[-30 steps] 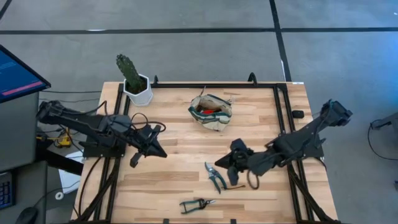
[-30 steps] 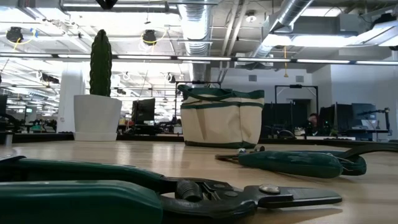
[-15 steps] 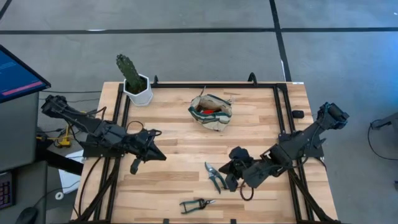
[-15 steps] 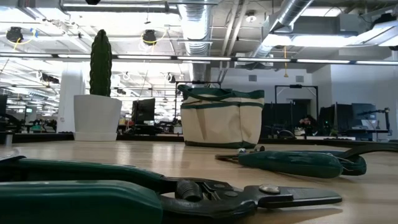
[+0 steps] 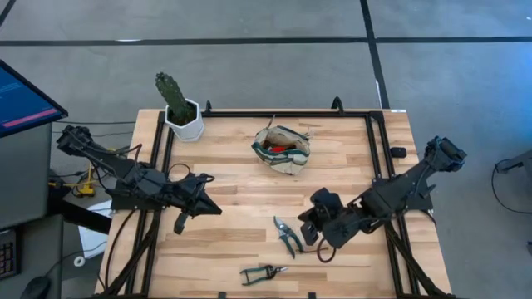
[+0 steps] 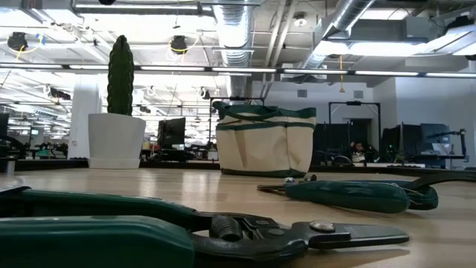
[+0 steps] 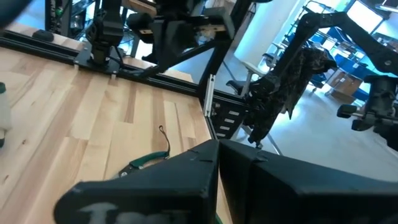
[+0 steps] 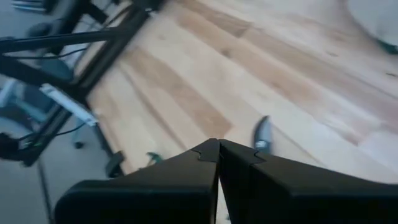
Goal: Pick & Place Garden tools in Gardening bag
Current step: Put the shear scissor into the side pocket of the gardening bag
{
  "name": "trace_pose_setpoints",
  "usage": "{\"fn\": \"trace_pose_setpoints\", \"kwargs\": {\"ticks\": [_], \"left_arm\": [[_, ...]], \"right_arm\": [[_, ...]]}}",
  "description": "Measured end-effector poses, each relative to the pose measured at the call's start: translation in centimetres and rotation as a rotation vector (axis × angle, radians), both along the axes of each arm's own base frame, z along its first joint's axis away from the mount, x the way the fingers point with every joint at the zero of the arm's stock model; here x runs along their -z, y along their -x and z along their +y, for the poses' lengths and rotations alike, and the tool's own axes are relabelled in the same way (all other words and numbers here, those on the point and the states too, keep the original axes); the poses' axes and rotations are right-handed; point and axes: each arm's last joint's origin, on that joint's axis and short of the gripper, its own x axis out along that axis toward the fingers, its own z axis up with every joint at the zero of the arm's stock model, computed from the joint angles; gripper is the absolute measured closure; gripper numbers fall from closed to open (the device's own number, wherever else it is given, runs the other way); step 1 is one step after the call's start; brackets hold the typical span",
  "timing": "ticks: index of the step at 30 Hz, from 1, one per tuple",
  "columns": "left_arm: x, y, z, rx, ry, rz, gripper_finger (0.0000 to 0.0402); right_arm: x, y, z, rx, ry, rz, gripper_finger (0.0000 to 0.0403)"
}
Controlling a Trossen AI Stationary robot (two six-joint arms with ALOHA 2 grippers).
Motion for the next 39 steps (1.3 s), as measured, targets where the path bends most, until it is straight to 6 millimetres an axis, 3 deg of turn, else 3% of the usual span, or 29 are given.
{"fn": "trace_pose_setpoints", "kwargs": {"ticks": [11,16,20,26,39], "left_arm": [[0.0,0.0,0.0,-0.001,-0.002,0.003,0.04],[0.1,0.0,0.0,-0.002,-0.003,0.005,0.04],[0.1,0.0,0.0,-0.002,-0.005,0.006,0.04],[0.1,0.0,0.0,-0.002,-0.006,0.005,0.04],[0.1,0.0,0.0,-0.002,-0.007,0.006,0.04]], "right_arm": [[1.7,-0.6,-0.7,0.051,-0.008,0.054,0.0403],[4.7,-2.5,0.3,0.019,-0.027,0.149,0.0403],[8.4,-4.0,1.3,-0.001,-0.022,0.251,0.0403],[11.5,-4.8,2.1,-0.031,-0.076,0.373,0.0403],[12.5,-5.1,2.6,-0.058,-0.125,0.411,0.0403]]}}
